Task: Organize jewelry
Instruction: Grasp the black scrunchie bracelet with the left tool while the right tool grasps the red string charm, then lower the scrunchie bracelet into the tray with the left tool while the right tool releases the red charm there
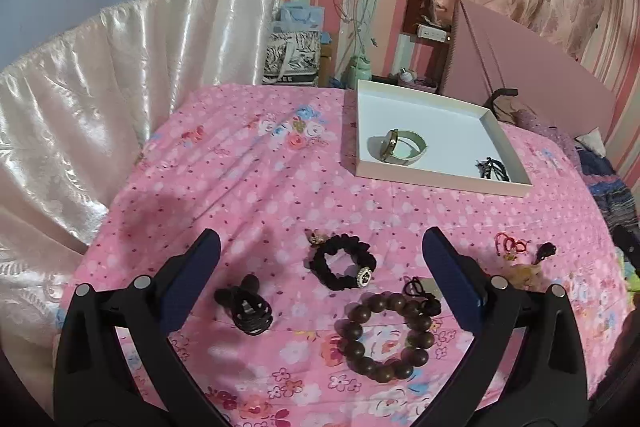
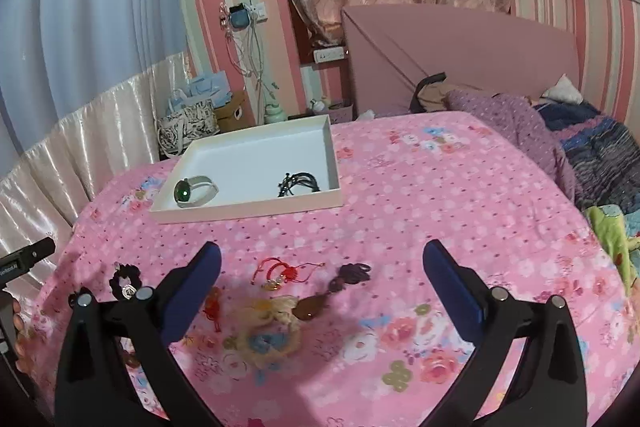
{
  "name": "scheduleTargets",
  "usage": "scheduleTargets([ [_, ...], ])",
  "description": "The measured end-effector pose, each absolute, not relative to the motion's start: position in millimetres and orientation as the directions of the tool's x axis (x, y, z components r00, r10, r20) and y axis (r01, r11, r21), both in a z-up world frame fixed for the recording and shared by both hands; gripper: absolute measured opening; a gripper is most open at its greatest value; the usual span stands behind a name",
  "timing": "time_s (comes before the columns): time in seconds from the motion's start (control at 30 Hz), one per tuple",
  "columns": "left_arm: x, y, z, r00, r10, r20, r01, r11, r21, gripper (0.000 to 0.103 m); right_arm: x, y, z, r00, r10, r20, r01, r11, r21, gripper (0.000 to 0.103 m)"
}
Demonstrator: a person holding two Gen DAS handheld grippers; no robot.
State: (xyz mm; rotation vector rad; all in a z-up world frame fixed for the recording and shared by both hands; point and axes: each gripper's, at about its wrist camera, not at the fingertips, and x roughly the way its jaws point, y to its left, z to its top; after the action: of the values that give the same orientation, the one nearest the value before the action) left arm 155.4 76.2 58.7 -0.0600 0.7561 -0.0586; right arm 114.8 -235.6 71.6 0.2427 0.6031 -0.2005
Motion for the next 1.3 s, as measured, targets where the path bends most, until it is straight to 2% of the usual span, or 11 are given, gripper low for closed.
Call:
scheduleTargets([
  [0.4,193.1,69.1,36.9,0.643,-0.094,-0.76,0.069,0.995,-0.065,0.095,171.6,-209.5,55.2,0.714,-0.101,-0.693,0.188,0.981,0.051,0.1],
  [0.47,199.8,65.9,26.4,0.625,-0.099,-0.775,0.086,0.995,-0.057,0.09,182.6,-208.0,45.8,0.691,-0.09,-0.717,0.179,0.983,0.049,0.096],
  [0.53,207.1,65.6,15.7,0.599,-0.113,-0.793,0.095,0.993,-0.07,0.082,196.2,-205.0,32.9,0.652,-0.085,-0.753,0.165,0.986,0.031,0.075],
  [0.6,214.7,65.7,4.7,0.566,-0.132,-0.814,0.106,0.991,-0.087,0.073,206.7,-204.4,20.3,0.613,-0.054,-0.788,0.148,0.988,0.047,0.069],
  [0.83,239.7,69.7,-37.8,0.476,-0.13,-0.87,0.094,0.991,-0.096,0.072,235.5,-205.4,-15.3,0.53,-0.05,-0.846,0.157,0.987,0.04,0.069],
  [0.97,247.2,69.1,-61.2,0.42,-0.122,-0.899,0.095,0.991,-0.09,0.062,244.2,-207.0,-32.1,0.496,-0.046,-0.867,0.162,0.986,0.041,0.066],
  [1.03,246.3,66.7,-63.2,0.437,-0.103,-0.893,0.099,0.993,-0.066,0.061,248.1,-208.4,-40.8,0.477,-0.036,-0.878,0.163,0.986,0.048,0.052],
  [1.1,246.9,65.6,-63.1,0.446,-0.089,-0.891,0.098,0.994,-0.05,0.046,248.8,-208.5,-45.0,0.486,-0.038,-0.873,0.161,0.986,0.046,0.05],
  [1.17,247.9,66.0,-62.2,0.456,-0.08,-0.886,0.095,0.995,-0.041,0.032,249.8,-206.4,-44.2,0.492,-0.043,-0.87,0.15,0.988,0.036,0.037],
  [1.2,248.6,66.6,-61.7,0.456,-0.085,-0.886,0.094,0.994,-0.046,0.025,249.5,-205.5,-43.2,0.496,-0.038,-0.867,0.143,0.989,0.038,0.026],
  [1.3,250.3,67.8,-60.5,0.46,-0.093,-0.883,0.09,0.994,-0.057,0.016,247.6,-205.6,-41.2,0.504,-0.021,-0.863,0.133,0.99,0.054,0.012],
])
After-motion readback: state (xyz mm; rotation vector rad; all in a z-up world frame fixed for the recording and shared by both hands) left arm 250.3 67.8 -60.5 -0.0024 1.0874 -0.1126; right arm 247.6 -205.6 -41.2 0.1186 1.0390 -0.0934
